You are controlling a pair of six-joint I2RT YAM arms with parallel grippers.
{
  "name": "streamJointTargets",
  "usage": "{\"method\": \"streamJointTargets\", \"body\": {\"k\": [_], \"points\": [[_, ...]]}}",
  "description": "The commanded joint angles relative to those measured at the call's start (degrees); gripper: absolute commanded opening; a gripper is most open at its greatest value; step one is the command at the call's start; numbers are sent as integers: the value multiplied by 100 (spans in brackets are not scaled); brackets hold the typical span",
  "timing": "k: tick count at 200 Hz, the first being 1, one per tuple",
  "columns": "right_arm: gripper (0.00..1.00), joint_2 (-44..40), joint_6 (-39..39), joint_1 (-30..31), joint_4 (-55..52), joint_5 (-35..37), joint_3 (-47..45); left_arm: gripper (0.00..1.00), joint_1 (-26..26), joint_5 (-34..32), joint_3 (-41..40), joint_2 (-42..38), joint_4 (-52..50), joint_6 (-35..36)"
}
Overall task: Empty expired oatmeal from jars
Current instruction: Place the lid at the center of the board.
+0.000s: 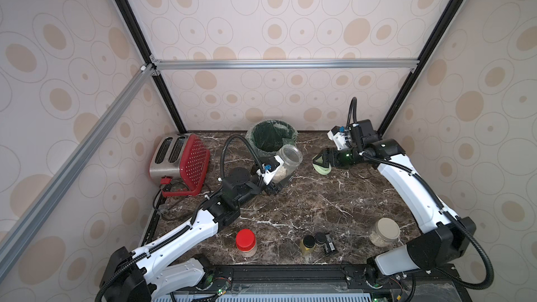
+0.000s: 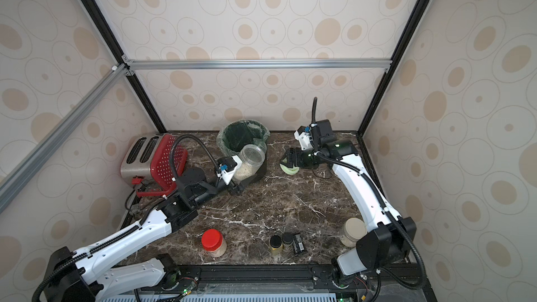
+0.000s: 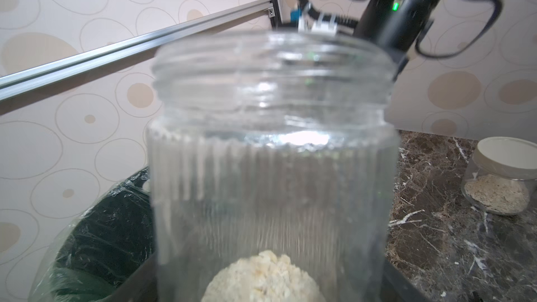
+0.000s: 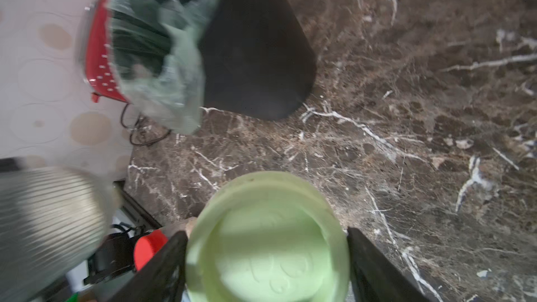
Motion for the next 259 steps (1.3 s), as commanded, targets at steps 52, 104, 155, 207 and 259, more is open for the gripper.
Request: {"method": "streamJointTargets", "body": {"k": [52,104,155,207,259], "points": [[64,1246,-1,4,1185,1527,-1351,0,11,-585,272,-370,-270,-131],[75,1365,-68,4,1639,1880,-1948,0,56,-883,701,-237,-874,-175],[95,1224,-147,-3,1561,1898,-1989,0,103,-946,1031,-132,-1075,-184],[100,615,-222,2,999,1570,-1416,0,933,-460,1490,135,-1250,-725],[99,487,1,108,1051,670,-151,0,1698,-448,2326,783,-1268,-729]]}}
